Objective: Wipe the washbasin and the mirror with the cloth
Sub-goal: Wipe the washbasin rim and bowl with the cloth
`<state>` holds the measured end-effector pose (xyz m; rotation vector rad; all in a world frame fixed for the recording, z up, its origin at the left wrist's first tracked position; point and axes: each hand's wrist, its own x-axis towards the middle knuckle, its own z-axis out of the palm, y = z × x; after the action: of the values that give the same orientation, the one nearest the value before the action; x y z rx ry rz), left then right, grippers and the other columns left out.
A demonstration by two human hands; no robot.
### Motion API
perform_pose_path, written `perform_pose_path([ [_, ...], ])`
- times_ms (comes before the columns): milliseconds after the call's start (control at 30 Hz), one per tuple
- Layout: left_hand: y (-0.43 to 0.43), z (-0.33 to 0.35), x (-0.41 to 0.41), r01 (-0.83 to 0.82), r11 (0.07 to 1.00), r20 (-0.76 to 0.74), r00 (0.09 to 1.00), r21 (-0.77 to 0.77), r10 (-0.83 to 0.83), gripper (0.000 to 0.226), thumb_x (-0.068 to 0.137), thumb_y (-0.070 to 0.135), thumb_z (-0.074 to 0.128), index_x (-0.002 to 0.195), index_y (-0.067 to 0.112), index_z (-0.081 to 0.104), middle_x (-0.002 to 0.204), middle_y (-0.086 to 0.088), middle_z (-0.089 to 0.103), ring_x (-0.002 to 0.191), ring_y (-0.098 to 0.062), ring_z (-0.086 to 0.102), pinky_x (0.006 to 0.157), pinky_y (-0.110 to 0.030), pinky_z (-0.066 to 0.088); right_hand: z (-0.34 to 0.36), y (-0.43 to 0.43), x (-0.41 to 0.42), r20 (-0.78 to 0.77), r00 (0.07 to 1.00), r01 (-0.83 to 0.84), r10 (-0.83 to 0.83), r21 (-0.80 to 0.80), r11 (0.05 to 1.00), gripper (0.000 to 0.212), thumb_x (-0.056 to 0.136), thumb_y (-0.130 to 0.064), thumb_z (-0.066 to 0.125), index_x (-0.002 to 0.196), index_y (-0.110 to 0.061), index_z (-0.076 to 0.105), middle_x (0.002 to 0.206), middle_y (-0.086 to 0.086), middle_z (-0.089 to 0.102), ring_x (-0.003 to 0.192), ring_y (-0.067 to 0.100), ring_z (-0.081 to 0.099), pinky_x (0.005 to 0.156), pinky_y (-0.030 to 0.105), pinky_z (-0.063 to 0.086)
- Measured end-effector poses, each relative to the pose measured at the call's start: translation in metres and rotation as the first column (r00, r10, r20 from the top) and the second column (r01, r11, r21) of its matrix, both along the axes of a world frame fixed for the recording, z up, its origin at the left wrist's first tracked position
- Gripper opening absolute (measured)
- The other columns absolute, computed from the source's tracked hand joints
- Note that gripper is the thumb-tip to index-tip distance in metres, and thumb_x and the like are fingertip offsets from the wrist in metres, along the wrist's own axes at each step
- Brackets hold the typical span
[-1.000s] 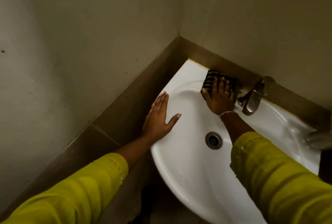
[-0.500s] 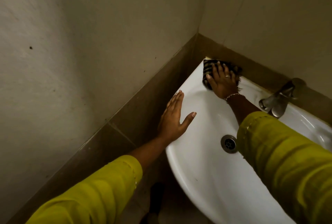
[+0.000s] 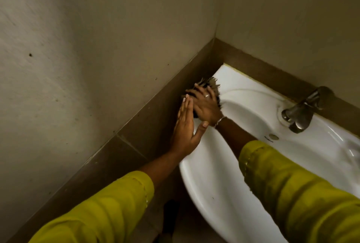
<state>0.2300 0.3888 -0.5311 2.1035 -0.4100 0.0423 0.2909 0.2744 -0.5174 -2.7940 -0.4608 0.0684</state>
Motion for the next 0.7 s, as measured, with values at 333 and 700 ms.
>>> perform_pose_path([
  [333,-0.001,-0.001,0.001,-0.025,0.999,0.007,1.000,0.044,0.024,0.088,0.080,0.077,0.014,0.141,0.015,0.002,0.152,-0.001,0.002,0.142,-0.019,0.002,0.116,-0.043,0.013,0.000,-0.026,0.024,0.057,0.998,0.016,-0.014,-0.040,0.999,0.074,0.082,-0.055,0.005,0.135,-0.022,0.045,0.149,0.005,0.034,0.142,0.026,0.018,0.113,0.044,0.008],
  [700,0.002,-0.003,0.002,0.003,0.996,0.034,0.999,0.090,-0.006,0.088,0.082,0.074,0.016,0.144,0.014,0.004,0.155,-0.005,0.005,0.143,-0.016,0.001,0.116,-0.040,0.011,-0.002,-0.091,0.033,0.091,0.933,0.359,-0.349,-0.135,0.923,0.074,0.081,-0.055,0.004,0.145,-0.023,0.023,0.155,0.009,0.016,0.143,0.028,0.011,0.114,0.043,0.010],
])
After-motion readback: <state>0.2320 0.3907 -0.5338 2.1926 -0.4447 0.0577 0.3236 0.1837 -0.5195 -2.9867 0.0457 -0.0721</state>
